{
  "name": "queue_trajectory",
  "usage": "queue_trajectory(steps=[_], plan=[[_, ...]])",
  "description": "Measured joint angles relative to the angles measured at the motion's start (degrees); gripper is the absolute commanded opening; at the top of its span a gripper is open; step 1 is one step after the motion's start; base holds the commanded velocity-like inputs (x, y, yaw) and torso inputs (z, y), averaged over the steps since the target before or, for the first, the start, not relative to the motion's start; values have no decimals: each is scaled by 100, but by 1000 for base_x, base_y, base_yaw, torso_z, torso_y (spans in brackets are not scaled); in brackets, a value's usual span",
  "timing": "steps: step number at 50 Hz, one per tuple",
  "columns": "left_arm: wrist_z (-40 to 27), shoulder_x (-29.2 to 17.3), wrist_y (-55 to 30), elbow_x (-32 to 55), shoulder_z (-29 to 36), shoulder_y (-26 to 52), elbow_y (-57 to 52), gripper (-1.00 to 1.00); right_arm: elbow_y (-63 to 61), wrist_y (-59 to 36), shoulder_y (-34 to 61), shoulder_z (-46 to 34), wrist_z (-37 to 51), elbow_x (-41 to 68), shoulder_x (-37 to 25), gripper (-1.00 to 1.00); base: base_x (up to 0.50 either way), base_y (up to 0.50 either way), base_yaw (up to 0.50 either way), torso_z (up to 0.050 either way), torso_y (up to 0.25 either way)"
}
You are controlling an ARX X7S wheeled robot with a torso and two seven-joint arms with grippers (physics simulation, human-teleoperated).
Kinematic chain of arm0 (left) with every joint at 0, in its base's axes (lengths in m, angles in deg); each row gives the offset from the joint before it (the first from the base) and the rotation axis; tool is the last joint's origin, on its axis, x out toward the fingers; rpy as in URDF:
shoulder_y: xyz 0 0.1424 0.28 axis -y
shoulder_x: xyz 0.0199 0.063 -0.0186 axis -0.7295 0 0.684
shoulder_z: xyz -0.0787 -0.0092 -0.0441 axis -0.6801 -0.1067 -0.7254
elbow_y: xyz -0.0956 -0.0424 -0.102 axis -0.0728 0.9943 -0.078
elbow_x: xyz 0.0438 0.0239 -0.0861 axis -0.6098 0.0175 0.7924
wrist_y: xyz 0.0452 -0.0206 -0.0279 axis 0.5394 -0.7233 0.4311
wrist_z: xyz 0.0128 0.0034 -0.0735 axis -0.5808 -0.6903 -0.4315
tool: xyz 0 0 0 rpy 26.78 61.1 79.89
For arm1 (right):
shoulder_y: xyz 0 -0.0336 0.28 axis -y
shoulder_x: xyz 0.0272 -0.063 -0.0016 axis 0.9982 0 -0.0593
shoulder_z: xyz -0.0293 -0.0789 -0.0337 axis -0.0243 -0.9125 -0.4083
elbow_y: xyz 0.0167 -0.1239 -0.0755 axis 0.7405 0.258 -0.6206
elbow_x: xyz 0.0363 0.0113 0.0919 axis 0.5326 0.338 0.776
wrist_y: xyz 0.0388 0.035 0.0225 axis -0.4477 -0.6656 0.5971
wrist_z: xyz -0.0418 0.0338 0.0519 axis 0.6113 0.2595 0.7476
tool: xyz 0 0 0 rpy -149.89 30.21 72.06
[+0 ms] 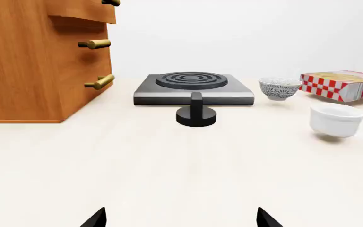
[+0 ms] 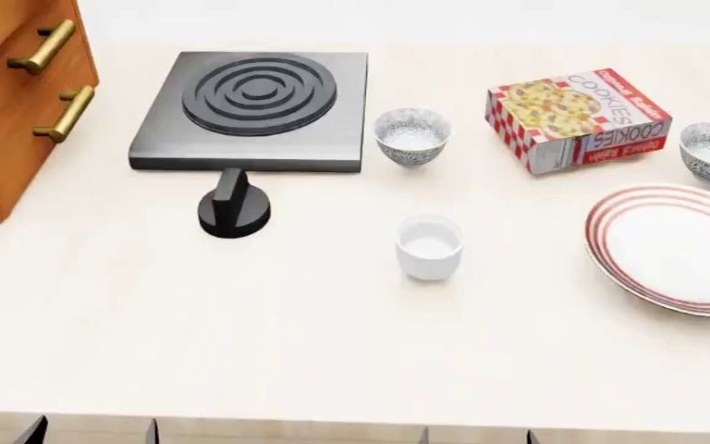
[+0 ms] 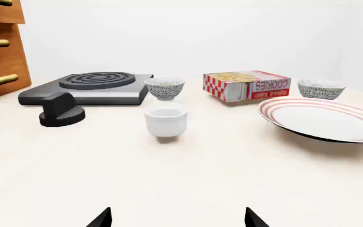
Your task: Pick the akita bowl next to the plate and place it on the plate.
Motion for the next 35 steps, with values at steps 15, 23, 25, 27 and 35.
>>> queue_trajectory(steps=[15, 23, 25, 27, 35], plan=[[-194, -174, 14, 183, 202, -3, 0, 100, -12, -11, 2, -205, 214, 180, -174, 100, 0, 0, 0, 0, 0], [-315, -275, 53, 207, 336, -26, -27, 100, -12, -14, 2, -312, 324, 266, -267, 100, 0, 0, 0, 0, 0], [-335, -300, 28, 231, 357, -33, -73, 100, -21, -20, 0, -338, 351, 280, -288, 100, 0, 0, 0, 0, 0], [-329, -328, -82, 322, 357, -29, -165, 100, -29, -18, -4, -364, 376, 291, -309, 100, 0, 0, 0, 0, 0], [-438, -570, -739, 667, 112, 317, -597, 100, -183, -77, -50, -428, 436, 417, -389, 100, 0, 0, 0, 0, 0]])
